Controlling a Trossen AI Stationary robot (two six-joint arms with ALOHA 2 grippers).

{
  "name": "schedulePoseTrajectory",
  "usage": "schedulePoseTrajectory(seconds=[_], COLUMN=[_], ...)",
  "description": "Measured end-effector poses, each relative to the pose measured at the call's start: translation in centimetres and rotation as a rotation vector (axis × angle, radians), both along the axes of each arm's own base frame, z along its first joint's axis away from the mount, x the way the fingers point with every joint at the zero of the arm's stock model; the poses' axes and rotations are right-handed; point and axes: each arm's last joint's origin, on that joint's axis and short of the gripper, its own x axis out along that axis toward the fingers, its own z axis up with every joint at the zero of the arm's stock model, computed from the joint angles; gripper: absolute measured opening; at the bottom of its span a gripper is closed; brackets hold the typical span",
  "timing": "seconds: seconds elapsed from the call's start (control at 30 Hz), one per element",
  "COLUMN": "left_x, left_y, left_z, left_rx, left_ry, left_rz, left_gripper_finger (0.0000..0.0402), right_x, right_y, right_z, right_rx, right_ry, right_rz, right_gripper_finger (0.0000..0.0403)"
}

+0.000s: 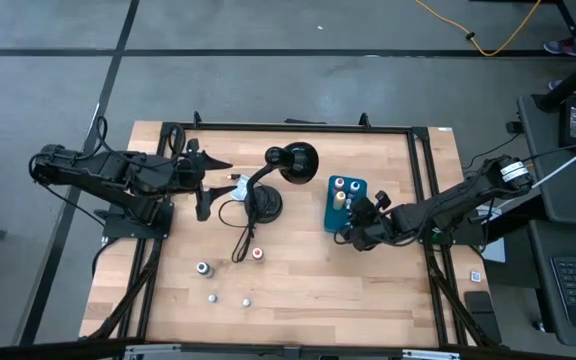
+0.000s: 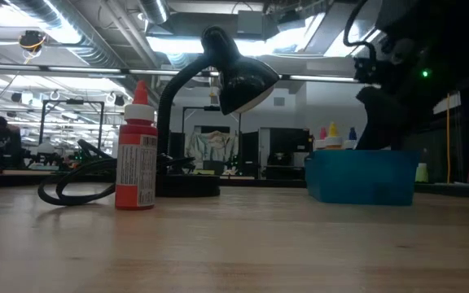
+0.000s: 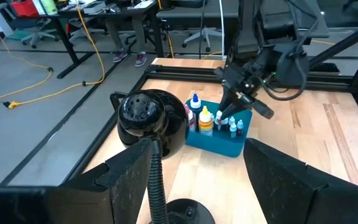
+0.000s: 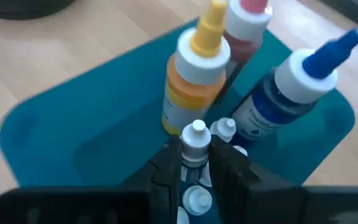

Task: Pick & Place food coloring
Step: Put the top small pink food coloring bottle into the blue bin

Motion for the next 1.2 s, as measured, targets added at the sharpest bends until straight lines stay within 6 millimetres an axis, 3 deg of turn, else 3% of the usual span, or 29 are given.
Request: schedulePoseTrajectory(seconds=[0.27,1.2], left_x=[0.0,0.0], left_y=[0.0,0.0], left_z=[0.0,0.0], left_rx=[0.001,-0.005], left_ry=[0.001,0.003], left_rz=[0.0,-0.017], left_gripper_finger=[0.0252,0.0251], right_x=[0.1,0.1], right_y=[-0.9,-1.0], right_z=[-1.2,-1.7], right_rx=[0.046,0.092], right_ry=[-0.03,0.021], right_rz=[0.034,0.072], right_gripper_finger=[0.0075,0.0075])
